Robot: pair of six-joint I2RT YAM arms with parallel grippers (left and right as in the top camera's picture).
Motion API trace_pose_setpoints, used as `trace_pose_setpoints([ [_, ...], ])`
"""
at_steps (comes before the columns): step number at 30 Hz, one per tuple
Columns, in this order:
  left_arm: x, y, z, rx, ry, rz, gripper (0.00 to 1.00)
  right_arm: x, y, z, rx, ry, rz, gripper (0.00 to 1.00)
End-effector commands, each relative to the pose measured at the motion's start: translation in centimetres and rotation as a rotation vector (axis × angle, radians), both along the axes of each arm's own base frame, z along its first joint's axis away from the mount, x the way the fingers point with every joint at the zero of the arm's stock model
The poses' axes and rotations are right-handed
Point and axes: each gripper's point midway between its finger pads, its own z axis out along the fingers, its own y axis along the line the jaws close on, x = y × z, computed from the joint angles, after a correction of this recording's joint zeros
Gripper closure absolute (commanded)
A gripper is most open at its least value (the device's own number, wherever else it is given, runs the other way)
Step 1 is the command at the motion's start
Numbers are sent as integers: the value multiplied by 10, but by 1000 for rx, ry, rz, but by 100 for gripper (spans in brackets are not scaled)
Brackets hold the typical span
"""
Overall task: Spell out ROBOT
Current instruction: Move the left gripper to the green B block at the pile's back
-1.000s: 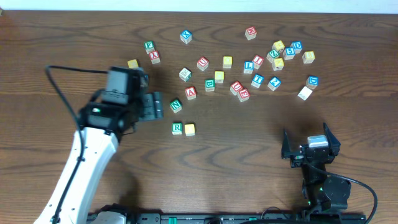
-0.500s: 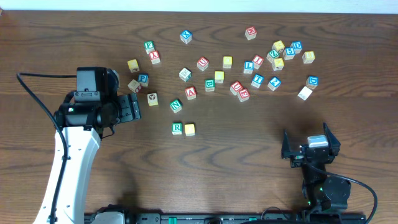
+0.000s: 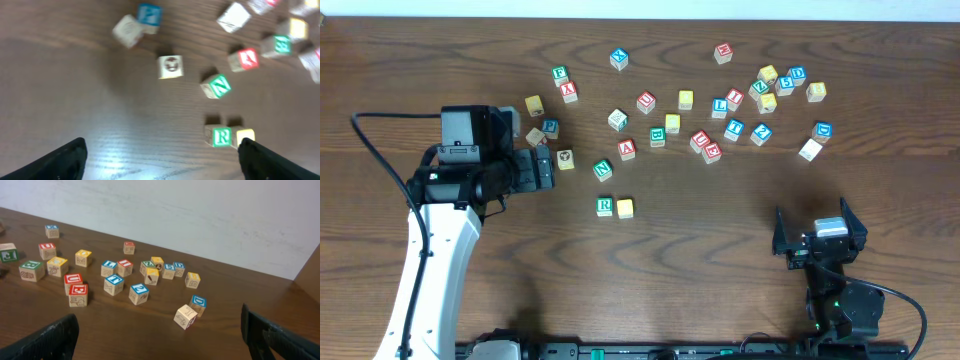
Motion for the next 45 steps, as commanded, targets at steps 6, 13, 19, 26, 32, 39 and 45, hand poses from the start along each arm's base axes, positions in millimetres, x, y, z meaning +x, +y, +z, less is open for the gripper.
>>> trace_pose_setpoints([
  [6,3,-65,30,55,-251,-630,8,0,-2,0,15,2,-9,1],
  [13,17,-118,31,83,-335,-804,2,0,-1,0,15,2,-8,1],
  [19,47,-143,-8,259,-168,-929,2,0,-2,0,15,2,-9,1],
  [26,84,-160,-24,294,-60,-1043,2,0,-1,0,15,2,-8,1],
  [32,103,-176,-32,303,-59,-1118,2,0,-1,0,15,2,-8,1],
  [39,89,-207,-36,334,-117,-1323,3,0,-1,0,15,2,-8,1],
  [45,95,-228,-31,377,-218,-1401,2,0,-1,0,15,2,-8,1],
])
